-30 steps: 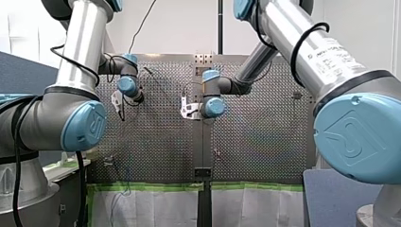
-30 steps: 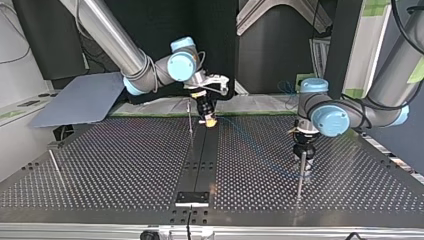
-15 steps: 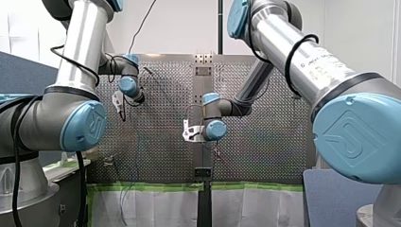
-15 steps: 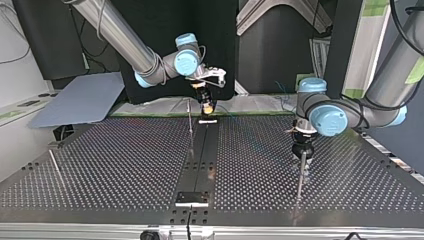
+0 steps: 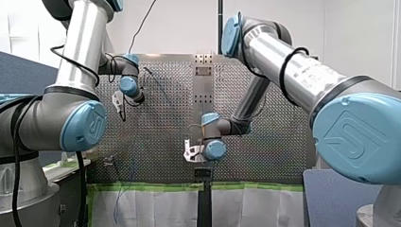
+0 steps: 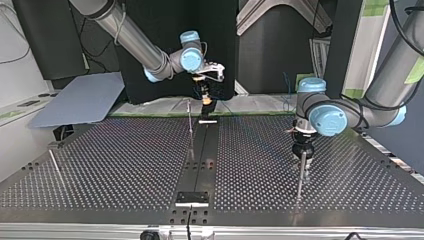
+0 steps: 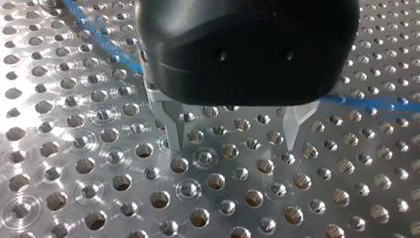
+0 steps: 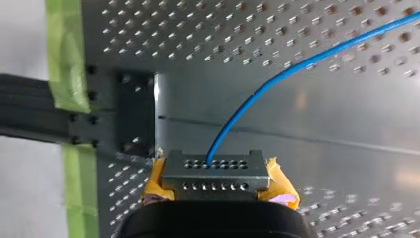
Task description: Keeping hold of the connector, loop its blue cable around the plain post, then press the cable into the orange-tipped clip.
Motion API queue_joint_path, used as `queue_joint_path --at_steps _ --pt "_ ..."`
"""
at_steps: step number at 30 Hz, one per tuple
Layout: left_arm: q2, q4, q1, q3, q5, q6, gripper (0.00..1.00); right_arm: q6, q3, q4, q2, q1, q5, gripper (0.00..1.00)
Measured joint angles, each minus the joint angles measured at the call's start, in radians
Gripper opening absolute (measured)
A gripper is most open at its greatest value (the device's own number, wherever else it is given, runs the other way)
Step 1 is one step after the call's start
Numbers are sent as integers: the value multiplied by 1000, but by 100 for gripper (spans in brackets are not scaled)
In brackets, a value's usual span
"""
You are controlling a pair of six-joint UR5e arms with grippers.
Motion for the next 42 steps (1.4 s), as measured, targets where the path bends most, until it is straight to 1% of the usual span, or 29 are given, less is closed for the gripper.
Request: queue_joint_path --at_steps 5,10,17,20,26,34,39,42 --pt "0 1 0 0 -6 0 99 18 0 -43 48 -1 32 0" --pt "0 1 0 0 -7 0 99 29 0 -85 99 -2 55 0" --pt "0 0 0 0 -13 0 99 47 0 -156 177 -9 65 0" --pt "0 0 0 -1 -15 0 99 52 0 -178 211 -10 66 0" --pt "0 0 0 0 -17 0 99 61 1 -209 270 -11 73 0" --pt "0 0 0 0 -17 0 99 68 11 -224 341 -16 82 0" --pt "0 0 0 0 -17 0 99 68 38 -239 388 -29 89 0" --pt "0 0 0 0 -17 0 99 75 64 -262 396 -39 90 0"
